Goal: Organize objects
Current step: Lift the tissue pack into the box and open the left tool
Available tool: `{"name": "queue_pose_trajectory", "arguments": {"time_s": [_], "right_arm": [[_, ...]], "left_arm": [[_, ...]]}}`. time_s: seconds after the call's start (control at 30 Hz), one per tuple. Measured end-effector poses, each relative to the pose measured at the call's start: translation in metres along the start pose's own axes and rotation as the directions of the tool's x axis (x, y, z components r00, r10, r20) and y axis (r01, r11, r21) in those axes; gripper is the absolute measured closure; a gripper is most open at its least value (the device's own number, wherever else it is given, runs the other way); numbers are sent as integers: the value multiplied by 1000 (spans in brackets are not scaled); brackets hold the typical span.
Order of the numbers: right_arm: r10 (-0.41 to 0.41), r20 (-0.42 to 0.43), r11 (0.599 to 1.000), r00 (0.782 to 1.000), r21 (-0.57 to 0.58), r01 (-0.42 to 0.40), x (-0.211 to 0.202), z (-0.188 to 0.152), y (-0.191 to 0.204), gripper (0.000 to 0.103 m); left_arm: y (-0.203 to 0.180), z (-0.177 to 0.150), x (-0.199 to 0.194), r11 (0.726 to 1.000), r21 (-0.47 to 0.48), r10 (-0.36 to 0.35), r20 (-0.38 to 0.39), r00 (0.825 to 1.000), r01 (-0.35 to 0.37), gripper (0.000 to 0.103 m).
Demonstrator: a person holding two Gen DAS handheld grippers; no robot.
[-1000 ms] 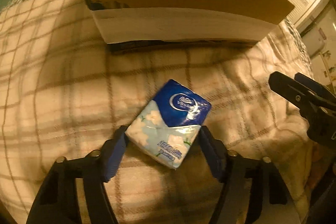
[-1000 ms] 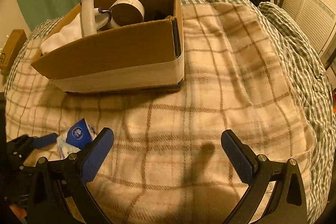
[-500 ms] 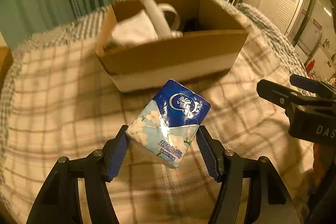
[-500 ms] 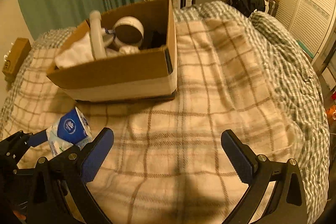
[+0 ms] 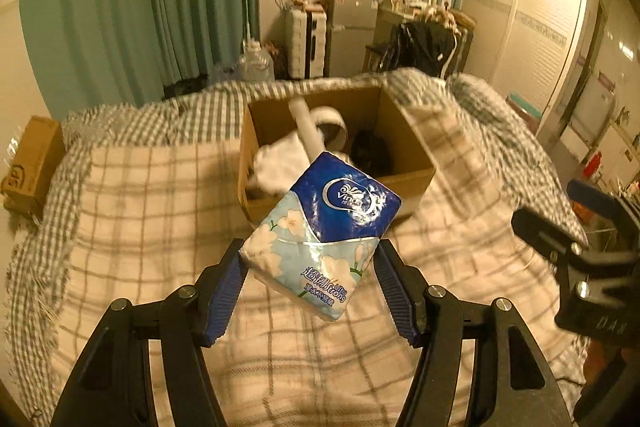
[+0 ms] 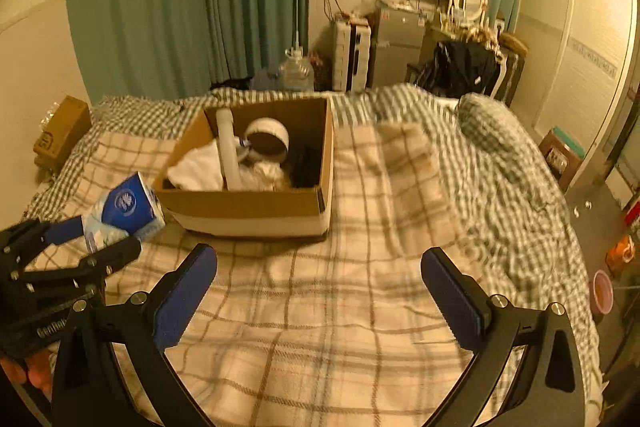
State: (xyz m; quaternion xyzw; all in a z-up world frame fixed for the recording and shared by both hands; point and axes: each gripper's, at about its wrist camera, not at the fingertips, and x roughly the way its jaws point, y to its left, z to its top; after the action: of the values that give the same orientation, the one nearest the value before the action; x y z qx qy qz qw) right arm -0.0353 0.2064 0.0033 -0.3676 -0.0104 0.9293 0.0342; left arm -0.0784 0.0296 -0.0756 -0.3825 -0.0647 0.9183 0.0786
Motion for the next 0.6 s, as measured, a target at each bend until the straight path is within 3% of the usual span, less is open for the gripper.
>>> {"name": "queue_pose_trajectory", "arguments": {"time_s": [0.3,0.6], "right_arm": [[24,77,999,997,-28,-22,-25,49,-2,1],[26,136,999,990,-27,-23,-8,115,-10,1]], "left_arm": [[1,57,-22,1000,-14,-7,87,996,9,37],[-1,111,9,1000,-8,-16,105,994,17,37]]}}
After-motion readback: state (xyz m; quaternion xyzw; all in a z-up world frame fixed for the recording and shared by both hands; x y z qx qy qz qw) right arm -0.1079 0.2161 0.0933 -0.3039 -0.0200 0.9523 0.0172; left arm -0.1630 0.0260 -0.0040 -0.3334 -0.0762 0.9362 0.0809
